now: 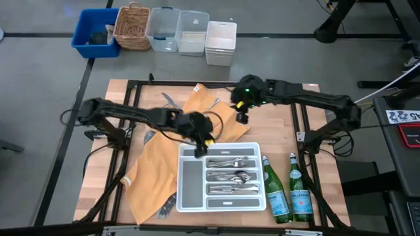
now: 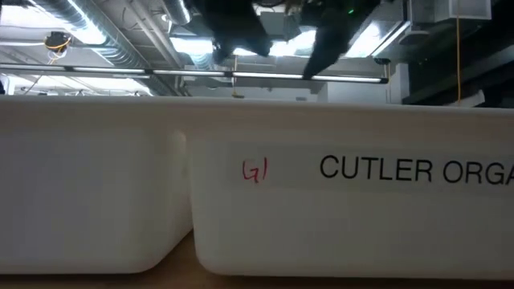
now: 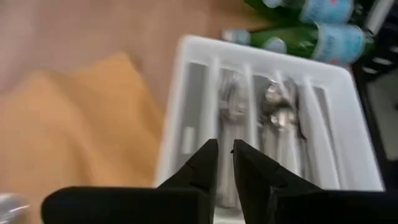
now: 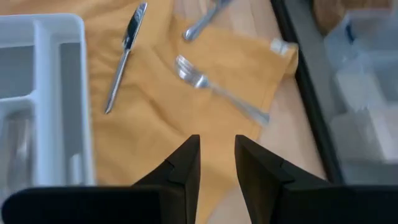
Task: Sort silverware
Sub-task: Put the silver fork into the white silverware tray
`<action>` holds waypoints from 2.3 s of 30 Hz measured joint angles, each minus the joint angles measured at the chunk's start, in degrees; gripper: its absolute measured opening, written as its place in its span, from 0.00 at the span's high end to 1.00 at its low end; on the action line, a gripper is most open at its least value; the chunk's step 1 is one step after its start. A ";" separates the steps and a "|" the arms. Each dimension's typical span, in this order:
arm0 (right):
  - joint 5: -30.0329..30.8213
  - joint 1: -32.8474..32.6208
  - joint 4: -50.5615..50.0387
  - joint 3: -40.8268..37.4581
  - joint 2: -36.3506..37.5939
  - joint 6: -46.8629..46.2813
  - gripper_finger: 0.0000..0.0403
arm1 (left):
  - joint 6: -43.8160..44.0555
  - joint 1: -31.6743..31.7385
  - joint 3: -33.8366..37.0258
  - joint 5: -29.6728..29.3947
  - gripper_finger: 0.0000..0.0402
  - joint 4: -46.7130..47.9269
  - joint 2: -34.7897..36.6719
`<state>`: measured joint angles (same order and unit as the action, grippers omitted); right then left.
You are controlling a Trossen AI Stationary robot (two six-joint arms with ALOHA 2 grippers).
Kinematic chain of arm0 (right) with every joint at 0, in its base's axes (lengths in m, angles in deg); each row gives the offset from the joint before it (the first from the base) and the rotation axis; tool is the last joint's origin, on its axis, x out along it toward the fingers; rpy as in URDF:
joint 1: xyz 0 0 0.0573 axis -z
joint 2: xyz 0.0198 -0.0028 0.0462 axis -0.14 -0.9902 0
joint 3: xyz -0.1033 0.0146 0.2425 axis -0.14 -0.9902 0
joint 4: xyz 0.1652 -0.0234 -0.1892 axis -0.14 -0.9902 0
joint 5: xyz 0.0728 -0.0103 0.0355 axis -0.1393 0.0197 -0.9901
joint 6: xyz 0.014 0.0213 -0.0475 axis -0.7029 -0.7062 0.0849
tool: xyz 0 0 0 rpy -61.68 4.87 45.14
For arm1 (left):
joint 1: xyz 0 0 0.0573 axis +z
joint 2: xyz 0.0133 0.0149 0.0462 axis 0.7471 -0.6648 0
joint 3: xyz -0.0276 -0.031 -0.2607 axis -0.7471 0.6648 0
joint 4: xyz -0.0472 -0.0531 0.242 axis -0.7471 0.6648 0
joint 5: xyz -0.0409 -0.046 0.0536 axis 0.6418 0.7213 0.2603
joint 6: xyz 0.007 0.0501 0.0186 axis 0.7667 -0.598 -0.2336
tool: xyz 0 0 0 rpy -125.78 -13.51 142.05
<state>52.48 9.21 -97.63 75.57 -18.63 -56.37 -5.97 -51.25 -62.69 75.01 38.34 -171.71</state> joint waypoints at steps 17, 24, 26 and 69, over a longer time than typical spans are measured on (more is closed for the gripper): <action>2.92 0.08 24.35 0.00 -18.84 24.21 0.75 | -4.24 9.32 11.71 -4.59 0.92 7.69 20.20; 2.89 0.44 24.95 -0.02 -24.22 24.43 0.75 | -3.66 10.90 18.25 -4.79 0.92 7.38 26.66; 2.84 0.64 25.87 -0.02 -25.61 24.48 0.75 | -2.55 10.90 20.26 -4.77 0.92 5.93 27.92; -2.11 5.16 33.55 0.04 -33.66 5.02 0.75 | 4.85 10.90 32.74 -6.08 0.92 -11.83 28.79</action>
<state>50.36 14.37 -64.08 75.62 -52.29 -51.36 -1.12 -40.35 -29.95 68.93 26.51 -142.92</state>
